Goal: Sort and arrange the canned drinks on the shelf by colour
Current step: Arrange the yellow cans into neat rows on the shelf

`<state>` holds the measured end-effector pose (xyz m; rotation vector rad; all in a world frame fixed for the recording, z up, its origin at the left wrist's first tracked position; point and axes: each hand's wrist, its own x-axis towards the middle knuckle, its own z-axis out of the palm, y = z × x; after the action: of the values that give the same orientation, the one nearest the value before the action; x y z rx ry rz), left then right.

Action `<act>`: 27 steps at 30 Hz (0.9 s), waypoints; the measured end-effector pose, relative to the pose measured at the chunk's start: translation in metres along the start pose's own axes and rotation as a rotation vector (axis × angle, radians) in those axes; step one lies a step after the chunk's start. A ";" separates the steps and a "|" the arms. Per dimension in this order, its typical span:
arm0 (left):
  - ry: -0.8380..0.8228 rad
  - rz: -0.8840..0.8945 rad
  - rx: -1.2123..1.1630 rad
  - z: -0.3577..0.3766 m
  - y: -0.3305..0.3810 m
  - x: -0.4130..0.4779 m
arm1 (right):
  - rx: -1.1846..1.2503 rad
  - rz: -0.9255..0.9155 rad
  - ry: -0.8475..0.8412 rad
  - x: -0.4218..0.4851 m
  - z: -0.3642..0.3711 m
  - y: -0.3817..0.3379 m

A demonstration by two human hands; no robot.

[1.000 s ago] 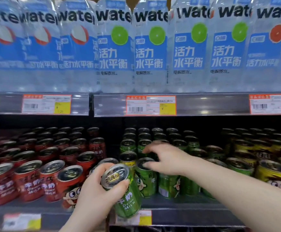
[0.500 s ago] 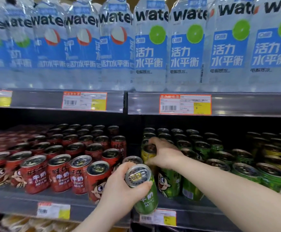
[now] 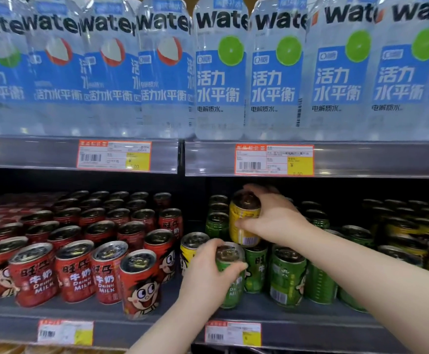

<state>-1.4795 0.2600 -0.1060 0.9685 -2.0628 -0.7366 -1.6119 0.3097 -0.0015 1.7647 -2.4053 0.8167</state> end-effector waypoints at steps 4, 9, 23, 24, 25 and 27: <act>0.056 0.029 0.006 0.014 -0.006 0.002 | 0.025 0.027 -0.011 0.002 0.000 0.006; 0.194 0.144 0.067 -0.005 -0.008 0.004 | 0.031 0.033 -0.017 0.003 -0.001 0.010; -0.216 -0.099 0.886 -0.052 -0.022 0.059 | 0.177 0.047 -0.022 0.001 0.011 0.010; -0.191 -0.087 0.871 -0.052 -0.024 0.059 | 0.178 0.045 -0.022 0.001 0.012 0.010; -0.170 -0.077 0.829 -0.052 -0.025 0.059 | 0.183 0.042 -0.022 0.001 0.014 0.010; -0.103 -0.057 0.672 -0.053 -0.025 0.058 | 0.207 0.035 -0.014 -0.002 0.017 0.010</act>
<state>-1.4533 0.1895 -0.0731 1.3715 -2.4369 -0.0990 -1.6162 0.3060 -0.0202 1.8046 -2.4454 1.0979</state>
